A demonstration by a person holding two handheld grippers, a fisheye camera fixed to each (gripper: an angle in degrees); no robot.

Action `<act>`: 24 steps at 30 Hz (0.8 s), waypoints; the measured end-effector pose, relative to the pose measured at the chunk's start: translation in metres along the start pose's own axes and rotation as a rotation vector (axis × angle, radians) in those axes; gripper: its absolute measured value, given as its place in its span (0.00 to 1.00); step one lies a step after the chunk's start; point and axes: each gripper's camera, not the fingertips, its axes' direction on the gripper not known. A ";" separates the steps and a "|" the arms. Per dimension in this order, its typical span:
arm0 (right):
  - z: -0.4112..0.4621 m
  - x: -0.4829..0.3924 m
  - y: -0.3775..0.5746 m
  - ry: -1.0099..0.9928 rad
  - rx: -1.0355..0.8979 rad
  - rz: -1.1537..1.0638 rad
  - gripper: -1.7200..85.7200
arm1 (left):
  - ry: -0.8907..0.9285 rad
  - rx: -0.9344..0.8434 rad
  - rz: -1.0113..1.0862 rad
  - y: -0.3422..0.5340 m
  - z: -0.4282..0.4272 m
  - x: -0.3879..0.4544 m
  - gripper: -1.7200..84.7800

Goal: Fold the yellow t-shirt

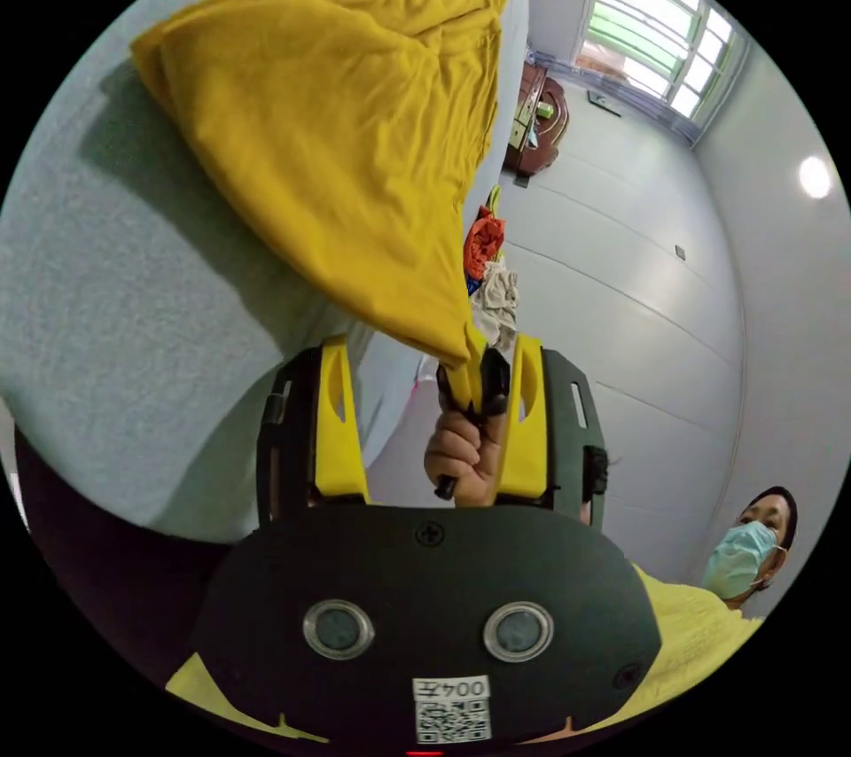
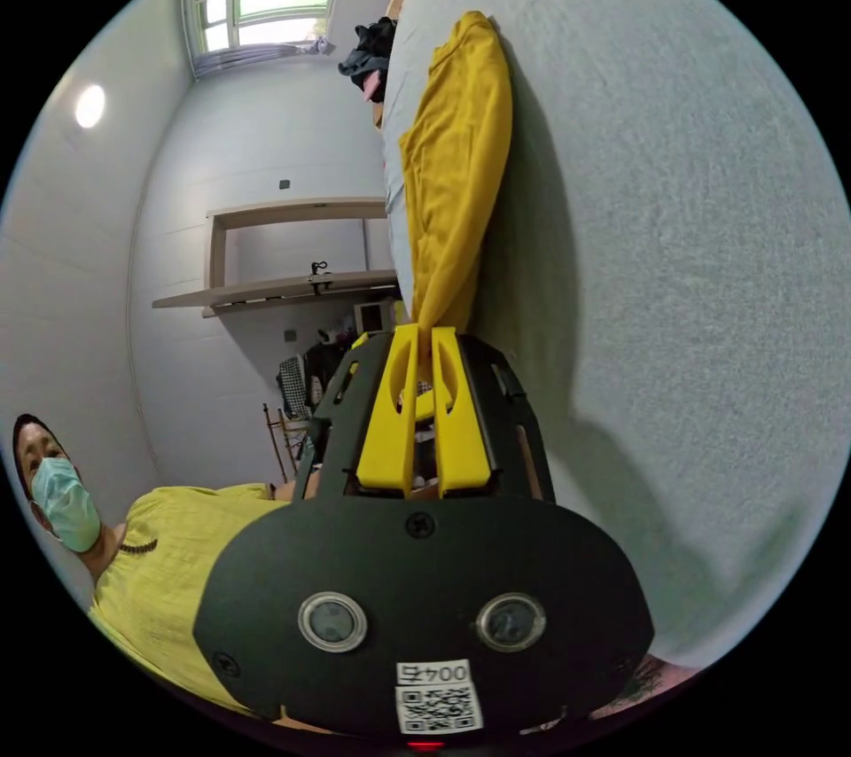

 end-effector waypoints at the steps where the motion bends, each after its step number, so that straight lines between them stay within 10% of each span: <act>1: 0.000 -0.003 -0.003 -0.006 0.000 -0.006 0.06 | 0.012 0.008 0.002 0.000 0.000 0.001 0.28; 6: 0.002 -0.002 -0.013 -0.017 0.002 -0.016 0.06 | -0.009 -0.003 0.090 -0.003 -0.008 0.029 0.09; 24: 0.046 0.049 -0.227 -0.162 0.116 0.188 0.23 | 0.031 -0.097 0.115 0.055 -0.102 0.107 0.07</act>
